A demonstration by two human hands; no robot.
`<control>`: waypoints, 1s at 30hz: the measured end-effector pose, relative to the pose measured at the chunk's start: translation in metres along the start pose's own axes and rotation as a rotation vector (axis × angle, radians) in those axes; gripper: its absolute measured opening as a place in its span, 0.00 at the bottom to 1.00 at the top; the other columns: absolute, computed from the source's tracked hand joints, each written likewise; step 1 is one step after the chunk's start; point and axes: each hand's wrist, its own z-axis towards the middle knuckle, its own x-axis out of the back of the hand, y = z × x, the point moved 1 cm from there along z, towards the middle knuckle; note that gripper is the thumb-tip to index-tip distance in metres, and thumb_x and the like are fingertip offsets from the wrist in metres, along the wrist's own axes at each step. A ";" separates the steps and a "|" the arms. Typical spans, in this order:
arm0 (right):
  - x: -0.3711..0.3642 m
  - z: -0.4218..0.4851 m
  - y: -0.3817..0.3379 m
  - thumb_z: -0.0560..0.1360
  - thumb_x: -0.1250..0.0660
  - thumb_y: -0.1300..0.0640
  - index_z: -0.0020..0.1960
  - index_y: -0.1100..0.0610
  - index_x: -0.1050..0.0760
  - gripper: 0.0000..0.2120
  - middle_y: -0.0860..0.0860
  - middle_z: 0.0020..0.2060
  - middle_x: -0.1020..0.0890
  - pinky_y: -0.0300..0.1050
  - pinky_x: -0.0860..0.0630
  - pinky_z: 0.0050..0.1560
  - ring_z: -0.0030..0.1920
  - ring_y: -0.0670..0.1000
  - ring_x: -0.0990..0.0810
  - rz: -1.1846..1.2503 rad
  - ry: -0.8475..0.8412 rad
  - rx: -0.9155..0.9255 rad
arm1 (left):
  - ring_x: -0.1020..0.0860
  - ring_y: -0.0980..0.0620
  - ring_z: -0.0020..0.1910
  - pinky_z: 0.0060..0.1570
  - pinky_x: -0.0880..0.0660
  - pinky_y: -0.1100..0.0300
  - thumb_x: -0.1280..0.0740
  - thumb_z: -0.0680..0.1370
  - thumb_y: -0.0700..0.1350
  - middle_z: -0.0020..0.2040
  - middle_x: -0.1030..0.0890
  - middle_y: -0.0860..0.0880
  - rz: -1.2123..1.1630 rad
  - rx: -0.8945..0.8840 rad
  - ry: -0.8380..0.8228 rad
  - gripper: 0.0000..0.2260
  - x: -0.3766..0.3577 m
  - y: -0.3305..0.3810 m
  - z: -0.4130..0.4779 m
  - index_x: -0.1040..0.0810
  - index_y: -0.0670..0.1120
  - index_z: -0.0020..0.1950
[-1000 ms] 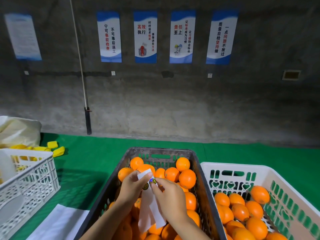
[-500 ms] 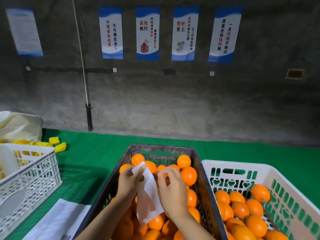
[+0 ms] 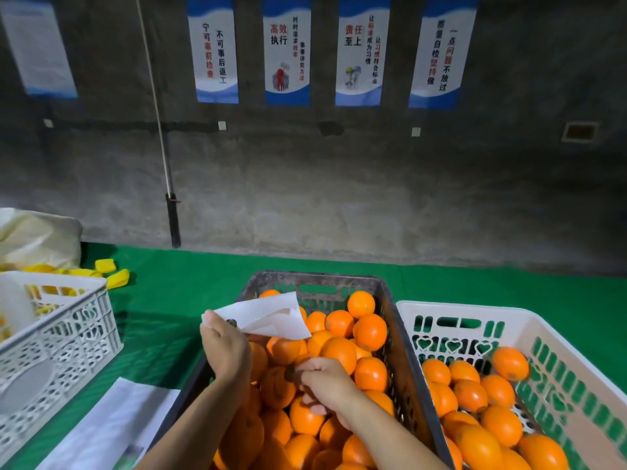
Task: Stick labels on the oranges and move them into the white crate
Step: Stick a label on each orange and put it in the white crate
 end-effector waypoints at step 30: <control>0.003 0.005 0.020 0.82 0.40 0.47 0.54 0.52 0.30 0.09 0.53 0.52 0.19 0.46 0.32 0.39 0.52 0.57 0.20 -0.943 0.248 0.199 | 0.24 0.38 0.56 0.52 0.27 0.46 0.55 0.84 0.58 0.49 0.23 0.39 -0.002 0.095 -0.106 0.26 -0.002 -0.001 -0.003 0.28 0.39 0.55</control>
